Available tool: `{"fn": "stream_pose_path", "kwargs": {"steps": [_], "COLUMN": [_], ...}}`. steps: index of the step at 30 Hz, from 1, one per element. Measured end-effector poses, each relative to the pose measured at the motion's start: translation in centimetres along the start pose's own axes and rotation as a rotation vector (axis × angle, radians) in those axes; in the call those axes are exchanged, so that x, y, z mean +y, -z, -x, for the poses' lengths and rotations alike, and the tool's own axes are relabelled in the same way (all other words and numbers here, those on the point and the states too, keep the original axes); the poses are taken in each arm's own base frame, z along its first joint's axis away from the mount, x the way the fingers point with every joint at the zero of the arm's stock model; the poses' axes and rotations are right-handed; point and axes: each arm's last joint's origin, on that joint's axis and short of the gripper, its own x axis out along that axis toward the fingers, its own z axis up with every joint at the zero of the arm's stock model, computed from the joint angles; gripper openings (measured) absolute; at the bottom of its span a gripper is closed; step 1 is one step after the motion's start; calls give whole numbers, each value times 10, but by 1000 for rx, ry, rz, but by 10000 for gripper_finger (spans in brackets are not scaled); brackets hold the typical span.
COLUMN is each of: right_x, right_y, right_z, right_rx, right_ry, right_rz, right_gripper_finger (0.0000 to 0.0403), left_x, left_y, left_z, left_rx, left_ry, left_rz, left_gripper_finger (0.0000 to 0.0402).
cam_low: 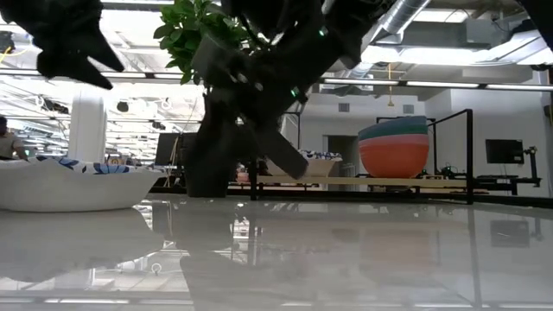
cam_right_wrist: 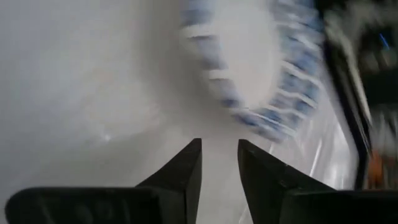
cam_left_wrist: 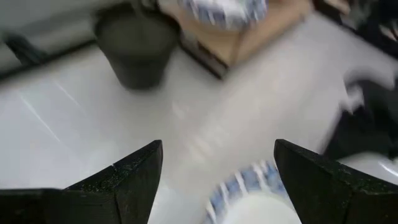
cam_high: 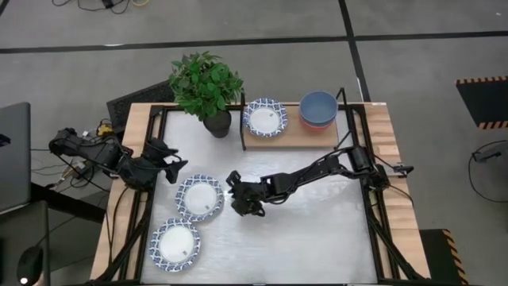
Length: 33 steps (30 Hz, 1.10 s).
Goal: Place and stack bowls onto a shelf
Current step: Stack the white bowl on top of the white bowl on the shelf
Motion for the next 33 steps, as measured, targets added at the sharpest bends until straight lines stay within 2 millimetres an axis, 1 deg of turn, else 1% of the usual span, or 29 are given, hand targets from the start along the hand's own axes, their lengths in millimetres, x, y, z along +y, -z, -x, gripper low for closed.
{"fn": "stream_pose_path", "kwargs": {"steps": [3,5,9,11,14,16,17,18,20,22,28,30,33], "right_x": [-14,-25,-49,-58,-76,-88,-92,-95,-95,-89,-72,-65,-61], "right_y": [-3,-4,-4,-1,2,5,7,10,14,18,26,30,35], "right_z": [3,5,12,17,21,22,20,16,6,-7,-35,-42,-48], "right_rx": [34,50,102,134,100,27,-9,-42,-72,-56,-29,7,43], "right_ry": [95,145,146,127,18,-131,-210,-267,-321,-336,-369,-377,-377], "right_rz": [-246,-436,-727,-890,-1207,-1401,-1467,-1517,-1582,-1616,-1636,-1651,-1657], "right_gripper_finger": [134,144,168,173,171,169,170,171,179,190,234,246,257], "left_x": [-1,0,2,1,0,-1,-2,-3,-5,-6,-10,-11,-11], "left_y": [5,8,10,10,11,12,13,13,15,16,19,19,20], "left_z": [-1,-1,-4,-5,-6,-7,-7,-8,-9,-10,-14,-15,-16], "left_rx": [124,172,161,149,151,180,198,217,248,272,315,316,312], "left_ry": [43,34,-31,-55,-64,-59,-56,-53,-51,-53,-62,-68,-79], "left_rz": [35,60,92,101,130,154,168,183,207,214,179,170,161], "left_gripper_finger": [293,293,293,293,293,293,293,293,293,293,293,293,293]}}
